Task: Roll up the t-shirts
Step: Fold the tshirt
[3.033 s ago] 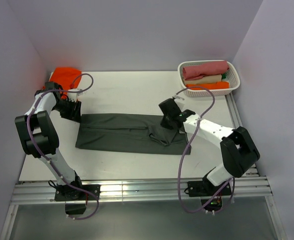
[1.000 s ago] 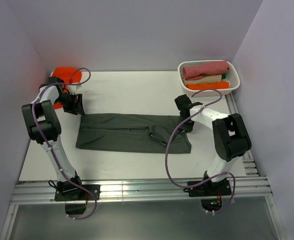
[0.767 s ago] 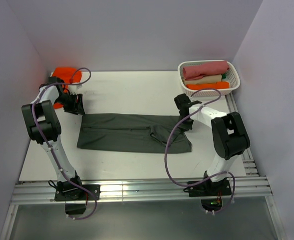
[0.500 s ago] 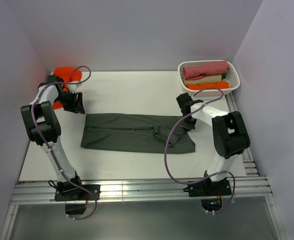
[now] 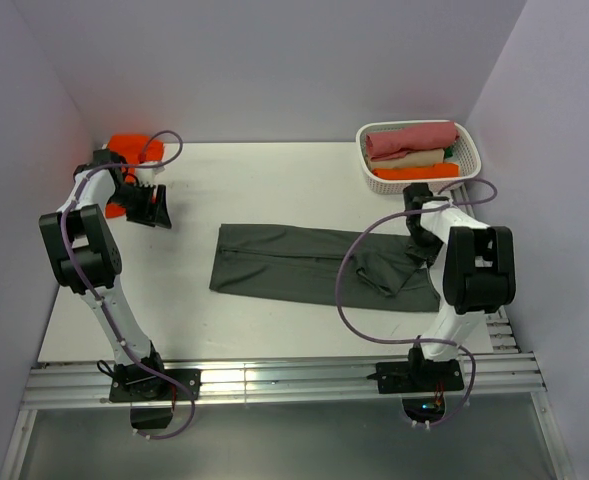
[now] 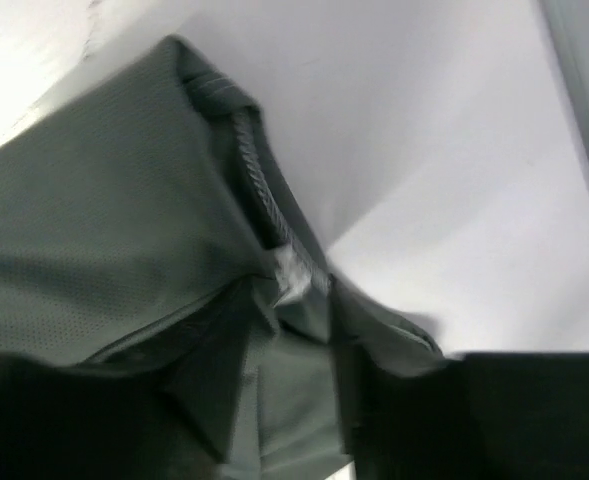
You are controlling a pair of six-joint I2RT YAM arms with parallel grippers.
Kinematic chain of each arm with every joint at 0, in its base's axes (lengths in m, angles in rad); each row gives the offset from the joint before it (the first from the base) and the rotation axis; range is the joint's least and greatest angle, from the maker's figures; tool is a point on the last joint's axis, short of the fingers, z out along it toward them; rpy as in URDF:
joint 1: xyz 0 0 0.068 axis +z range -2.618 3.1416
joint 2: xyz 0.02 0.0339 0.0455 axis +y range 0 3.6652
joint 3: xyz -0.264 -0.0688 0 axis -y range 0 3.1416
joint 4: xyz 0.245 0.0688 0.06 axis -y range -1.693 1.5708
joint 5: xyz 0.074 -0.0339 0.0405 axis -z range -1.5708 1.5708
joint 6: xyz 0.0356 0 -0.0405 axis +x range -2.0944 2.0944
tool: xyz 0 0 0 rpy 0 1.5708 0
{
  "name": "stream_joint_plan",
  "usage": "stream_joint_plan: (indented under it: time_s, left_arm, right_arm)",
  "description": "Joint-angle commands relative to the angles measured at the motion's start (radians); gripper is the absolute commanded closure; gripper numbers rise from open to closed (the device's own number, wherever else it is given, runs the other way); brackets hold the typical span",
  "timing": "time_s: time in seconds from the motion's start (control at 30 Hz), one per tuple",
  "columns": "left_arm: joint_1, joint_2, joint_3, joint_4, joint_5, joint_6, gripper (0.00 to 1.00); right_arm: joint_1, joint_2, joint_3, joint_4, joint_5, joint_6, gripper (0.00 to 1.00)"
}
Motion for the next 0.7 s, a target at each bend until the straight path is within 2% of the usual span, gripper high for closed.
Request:
stream_joint_plan:
  time_s: [0.0,0.07,0.17,0.3,0.33,0.4,0.43,0.5,0.53,0.67]
  left_arm:
    - [-0.005,-0.039,0.014,-0.042,0.076,0.034,0.35]
    - [-0.009,-0.029,0.023,-0.057,0.122,0.042,0.34]
    - [-0.025,-0.024,0.032,-0.045,0.178,0.033,0.32]
    - [-0.066,0.007,0.055,-0.015,0.238,-0.018,0.32]
    - [-0.087,0.016,0.055,0.002,0.249,-0.05,0.32]
    - [-0.109,0.027,0.048,0.06,0.264,-0.085,0.32]
    - [-0.13,0.04,0.047,0.071,0.27,-0.114,0.32]
    - [-0.149,0.054,0.044,0.114,0.301,-0.145,0.31]
    - [-0.156,0.066,0.04,0.131,0.309,-0.164,0.31]
    - [-0.19,0.117,0.041,0.185,0.333,-0.234,0.3]
  right_arm:
    - [-0.001,-0.092,0.025,-0.027,0.037,-0.026,0.5]
    - [0.052,-0.161,0.022,-0.037,0.032,0.008,0.45]
    - [0.131,-0.255,0.02,-0.06,0.01,0.089,0.44]
    - [0.34,-0.34,0.002,-0.002,-0.087,0.23,0.44]
    - [0.447,-0.337,0.008,0.027,-0.095,0.299,0.45]
    - [0.558,-0.306,0.029,0.039,-0.086,0.367,0.47]
    - [0.655,-0.269,0.054,0.067,-0.083,0.426,0.48]
    - [0.747,-0.19,0.094,0.105,-0.092,0.485,0.49]
    - [0.822,-0.157,0.146,0.119,-0.084,0.502,0.5]
    - [0.974,0.025,0.351,0.136,-0.087,0.539,0.52]
